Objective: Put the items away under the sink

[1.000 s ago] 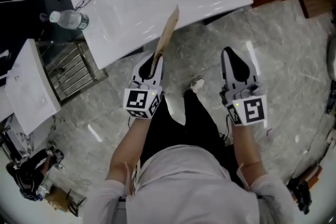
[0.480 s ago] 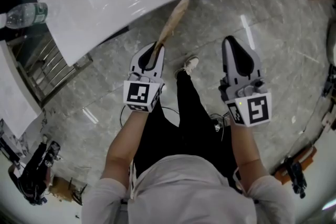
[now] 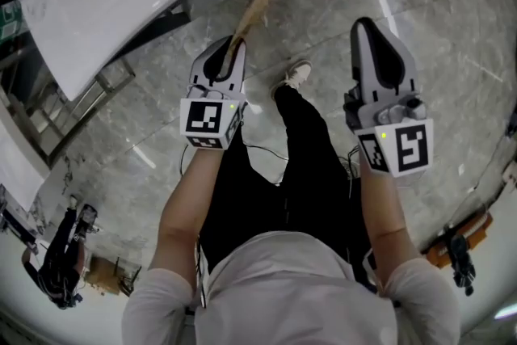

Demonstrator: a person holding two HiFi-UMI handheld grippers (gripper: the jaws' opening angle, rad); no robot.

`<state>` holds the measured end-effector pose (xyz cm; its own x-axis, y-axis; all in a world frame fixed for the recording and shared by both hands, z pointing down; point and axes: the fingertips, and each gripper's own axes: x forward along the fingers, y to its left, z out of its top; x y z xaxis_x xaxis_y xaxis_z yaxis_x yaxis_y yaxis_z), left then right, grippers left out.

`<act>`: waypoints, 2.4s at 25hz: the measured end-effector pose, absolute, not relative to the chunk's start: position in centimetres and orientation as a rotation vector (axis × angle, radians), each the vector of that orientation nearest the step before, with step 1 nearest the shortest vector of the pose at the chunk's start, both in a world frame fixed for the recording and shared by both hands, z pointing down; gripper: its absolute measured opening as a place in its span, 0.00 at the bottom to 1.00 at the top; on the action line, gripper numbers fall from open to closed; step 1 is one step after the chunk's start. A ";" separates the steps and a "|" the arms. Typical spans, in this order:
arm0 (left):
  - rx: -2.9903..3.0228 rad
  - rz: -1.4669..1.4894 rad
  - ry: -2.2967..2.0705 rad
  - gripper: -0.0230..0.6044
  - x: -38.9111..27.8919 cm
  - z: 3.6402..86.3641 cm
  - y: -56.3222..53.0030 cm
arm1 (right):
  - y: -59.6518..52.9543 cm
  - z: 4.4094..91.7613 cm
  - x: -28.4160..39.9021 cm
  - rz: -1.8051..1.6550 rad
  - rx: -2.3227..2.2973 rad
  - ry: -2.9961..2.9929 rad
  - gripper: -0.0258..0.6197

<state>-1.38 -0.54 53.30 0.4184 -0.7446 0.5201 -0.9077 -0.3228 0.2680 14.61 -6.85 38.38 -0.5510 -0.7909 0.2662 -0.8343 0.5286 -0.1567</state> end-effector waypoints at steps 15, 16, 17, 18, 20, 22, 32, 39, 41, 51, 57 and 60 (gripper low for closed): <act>2.098 0.447 -1.463 0.12 -6.3 61.4 -2.6 | -6.8 42.6 13.0 0.313 1.437 -2.658 0.10; 2.092 0.445 -1.463 0.12 -6.7 62.0 -2.8 | -6.9 42.8 12.6 0.307 1.437 -2.662 0.10; 2.080 0.438 -1.465 0.12 -7.2 62.5 -2.9 | -6.9 43.1 12.2 0.298 1.436 -2.667 0.10; 2.064 0.430 -1.470 0.12 -7.7 63.1 -3.1 | -7.0 43.2 11.8 0.290 1.435 -2.672 0.10; 2.038 0.425 -1.484 0.12 -8.7 64.2 -3.4 | -7.1 43.7 11.4 0.275 1.436 -2.679 0.10; 2.031 0.436 -1.496 0.12 -9.1 65.1 -4.0 | -7.2 44.2 11.4 0.269 1.439 -2.683 0.10; 1.994 0.499 -1.570 0.12 -12.8 67.2 -6.8 | -7.2 45.6 11.2 0.292 1.504 -2.704 0.10; 1.960 0.534 -1.574 0.12 -13.0 69.0 -8.9 | -7.7 47.3 13.3 0.312 1.562 -2.667 0.10; 1.934 0.540 -1.579 0.12 -13.3 69.7 -8.8 | -7.7 47.6 13.3 0.313 1.573 -2.666 0.10; 1.832 0.563 -1.583 0.12 -14.0 72.9 -11.4 | -8.9 48.2 13.8 0.304 1.536 -2.678 0.10; 1.855 0.547 -1.573 0.12 -13.7 72.9 -14.2 | -9.0 48.7 14.1 0.319 1.548 -2.670 0.10; 1.851 0.544 -1.580 0.12 -13.3 72.8 -15.4 | -8.9 48.7 14.7 0.320 1.556 -2.657 0.10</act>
<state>-13.31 -15.45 72.78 0.1930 -0.7137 0.6733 -0.9770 -0.0761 0.1993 14.65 -8.88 48.71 -0.4938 -0.8576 0.1436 -0.8672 0.4734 -0.1544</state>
